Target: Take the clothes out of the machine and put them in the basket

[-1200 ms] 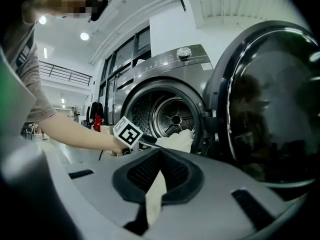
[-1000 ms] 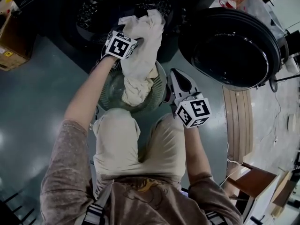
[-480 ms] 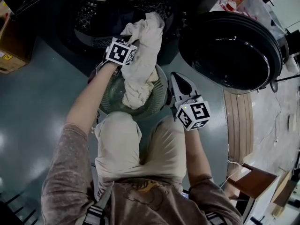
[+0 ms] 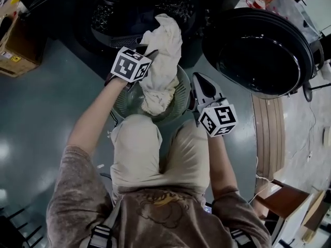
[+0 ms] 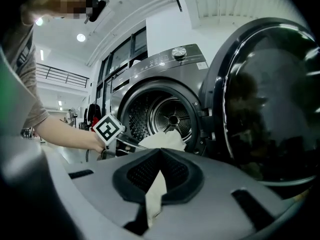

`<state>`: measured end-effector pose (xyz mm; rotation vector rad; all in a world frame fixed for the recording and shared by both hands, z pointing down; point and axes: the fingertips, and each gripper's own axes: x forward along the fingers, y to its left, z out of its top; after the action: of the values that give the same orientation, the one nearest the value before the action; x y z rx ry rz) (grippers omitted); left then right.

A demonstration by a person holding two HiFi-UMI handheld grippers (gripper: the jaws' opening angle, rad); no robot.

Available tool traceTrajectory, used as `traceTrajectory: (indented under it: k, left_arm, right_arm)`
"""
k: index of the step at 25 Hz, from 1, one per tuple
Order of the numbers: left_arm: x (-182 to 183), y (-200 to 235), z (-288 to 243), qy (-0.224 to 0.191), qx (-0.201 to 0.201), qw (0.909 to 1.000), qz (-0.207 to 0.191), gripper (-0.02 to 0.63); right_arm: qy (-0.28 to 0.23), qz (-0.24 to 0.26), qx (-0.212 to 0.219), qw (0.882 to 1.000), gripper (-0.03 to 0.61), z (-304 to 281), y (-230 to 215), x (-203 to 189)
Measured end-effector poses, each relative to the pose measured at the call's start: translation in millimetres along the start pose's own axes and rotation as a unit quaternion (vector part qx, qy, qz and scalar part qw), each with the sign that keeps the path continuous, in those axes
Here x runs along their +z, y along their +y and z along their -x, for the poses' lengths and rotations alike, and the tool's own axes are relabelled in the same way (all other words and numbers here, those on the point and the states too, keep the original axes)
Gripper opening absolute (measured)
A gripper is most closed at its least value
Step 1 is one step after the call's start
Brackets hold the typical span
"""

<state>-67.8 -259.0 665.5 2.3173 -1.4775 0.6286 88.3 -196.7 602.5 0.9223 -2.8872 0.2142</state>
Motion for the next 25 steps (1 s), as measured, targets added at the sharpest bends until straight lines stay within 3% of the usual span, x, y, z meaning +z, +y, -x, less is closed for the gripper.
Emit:
traceTrajectory:
  k: [4,7,12,18,25]
  left_arm:
    - [-7.6,-25.1,34.7,0.000,-0.020,0.9998,-0.009,0.086]
    - [-16.7,-38.2,57.4,0.000,-0.028,0.9996,0.005,0.087]
    - [-34.4,-53.0,80.3,0.026,-0.040,0.9989,0.001,0.101]
    - [-29.5,-50.2,99.8,-0.004,-0.040,0.9990,0.019,0.208]
    - [-18.2,-40.3,108.0,-0.027,-0.013,0.9995,0.004,0.345]
  right_arm:
    - [-0.004,0.001,0.008,1.000,-0.003,-0.1,5.7,2.9]
    - [-0.006,0.004,0.016,1.000,-0.003,-3.1,12.5,4.5]
    - [-0.007,0.009,0.027,1.000,-0.003,-10.1,21.7,4.6]
    - [-0.010,0.008,0.037,0.999,-0.003,-14.7,33.7,2.8]
    - [-0.013,0.007,0.043,0.999,-0.003,-18.7,41.5,4.5]
